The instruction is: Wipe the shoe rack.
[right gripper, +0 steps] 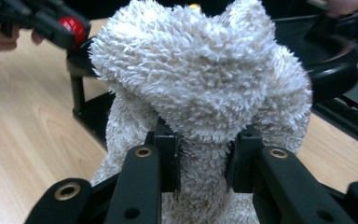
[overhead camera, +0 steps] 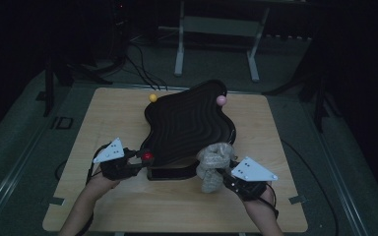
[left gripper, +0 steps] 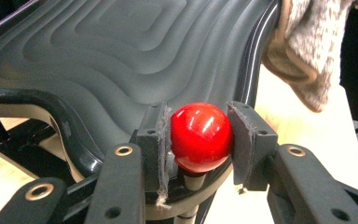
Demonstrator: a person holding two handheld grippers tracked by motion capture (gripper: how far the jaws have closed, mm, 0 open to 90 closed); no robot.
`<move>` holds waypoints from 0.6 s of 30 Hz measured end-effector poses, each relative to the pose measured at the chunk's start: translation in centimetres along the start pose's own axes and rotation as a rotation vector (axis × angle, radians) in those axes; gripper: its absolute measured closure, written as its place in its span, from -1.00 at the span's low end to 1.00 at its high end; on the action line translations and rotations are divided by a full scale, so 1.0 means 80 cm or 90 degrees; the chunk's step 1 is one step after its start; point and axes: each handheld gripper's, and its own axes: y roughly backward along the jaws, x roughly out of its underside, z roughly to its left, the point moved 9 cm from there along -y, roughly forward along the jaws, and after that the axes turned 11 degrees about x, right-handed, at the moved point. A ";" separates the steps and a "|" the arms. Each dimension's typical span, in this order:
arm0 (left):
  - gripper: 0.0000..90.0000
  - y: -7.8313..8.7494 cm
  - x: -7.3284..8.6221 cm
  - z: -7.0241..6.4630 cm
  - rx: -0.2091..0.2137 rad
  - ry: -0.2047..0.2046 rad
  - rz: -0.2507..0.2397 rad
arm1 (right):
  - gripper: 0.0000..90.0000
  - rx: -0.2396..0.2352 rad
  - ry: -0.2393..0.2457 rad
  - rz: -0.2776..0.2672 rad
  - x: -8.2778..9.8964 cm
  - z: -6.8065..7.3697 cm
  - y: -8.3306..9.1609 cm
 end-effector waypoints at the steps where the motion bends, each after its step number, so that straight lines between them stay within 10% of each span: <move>1: 0.33 0.000 0.000 0.000 0.000 0.000 0.000 | 0.57 0.000 -0.006 -0.001 0.000 -0.001 -0.001; 18: 0.33 -0.001 0.000 0.000 0.000 -0.004 0.002 | 0.57 -0.038 0.026 0.030 0.013 0.041 -0.025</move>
